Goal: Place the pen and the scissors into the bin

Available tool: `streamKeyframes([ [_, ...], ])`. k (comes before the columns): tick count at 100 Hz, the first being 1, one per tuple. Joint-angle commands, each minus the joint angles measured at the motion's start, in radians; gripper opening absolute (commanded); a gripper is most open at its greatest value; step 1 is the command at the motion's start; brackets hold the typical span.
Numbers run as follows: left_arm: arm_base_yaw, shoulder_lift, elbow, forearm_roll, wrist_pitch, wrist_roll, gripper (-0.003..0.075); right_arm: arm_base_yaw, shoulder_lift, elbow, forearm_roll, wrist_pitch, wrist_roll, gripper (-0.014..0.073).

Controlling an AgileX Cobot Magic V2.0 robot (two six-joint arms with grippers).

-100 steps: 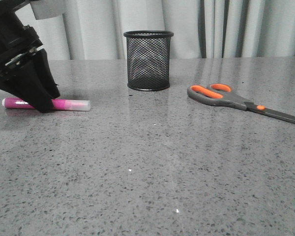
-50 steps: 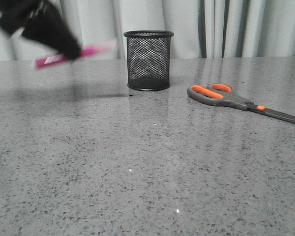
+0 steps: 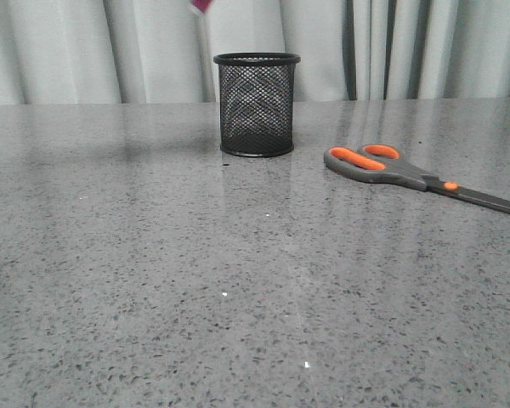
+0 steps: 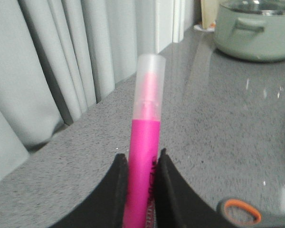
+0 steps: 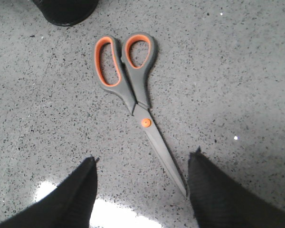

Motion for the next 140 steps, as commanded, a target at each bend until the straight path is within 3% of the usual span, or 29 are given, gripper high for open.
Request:
streamKeyframes([
  [1, -0.027, -0.01, -0.037, -0.185, -0.004, 0.055, -0.0019, 0.001, -0.013, -0.036, 0.013, -0.038, -0.01, 0.0381],
  [49, -0.039, 0.058, -0.037, -0.227, 0.031, 0.07, 0.0001, 0.001, -0.013, -0.036, 0.013, -0.04, -0.01, 0.0381],
  [61, -0.039, 0.058, -0.037, -0.227, 0.031, 0.07, 0.0137, 0.001, -0.013, -0.036, 0.013, -0.04, -0.01, 0.0381],
  [76, -0.039, 0.058, -0.037, -0.238, 0.032, 0.07, 0.0428, 0.001, -0.013, -0.036, 0.013, -0.04, -0.01, 0.0381],
  [85, -0.028, 0.053, -0.037, -0.272, 0.049, 0.07, 0.0484, 0.001, -0.013, -0.036, 0.013, -0.042, -0.01, 0.0381],
  [96, 0.001, 0.016, -0.037, -0.259, 0.072, 0.07, 0.0436, 0.001, -0.013, -0.036, 0.013, -0.044, -0.01, 0.0381],
  [103, 0.024, -0.024, -0.037, -0.216, 0.088, 0.068, 0.0348, 0.001, -0.013, -0.036, 0.013, -0.044, -0.01, 0.0381],
  [110, 0.048, -0.076, -0.037, -0.147, 0.1, 0.068, 0.0209, 0.001, -0.013, -0.036, 0.013, -0.044, -0.01, 0.0381],
  [119, 0.08, -0.15, -0.037, -0.062, 0.11, 0.035, -0.0024, 0.001, -0.013, -0.036, 0.013, -0.044, -0.01, 0.0381],
  [129, 0.114, -0.234, -0.037, 0.103, 0.103, -0.062, -0.002, 0.001, -0.013, -0.036, 0.013, -0.046, -0.01, 0.0381],
  [140, 0.147, -0.319, -0.034, 0.321, 0.085, -0.273, -0.002, 0.001, -0.013, -0.036, 0.016, -0.062, -0.01, 0.0381],
])
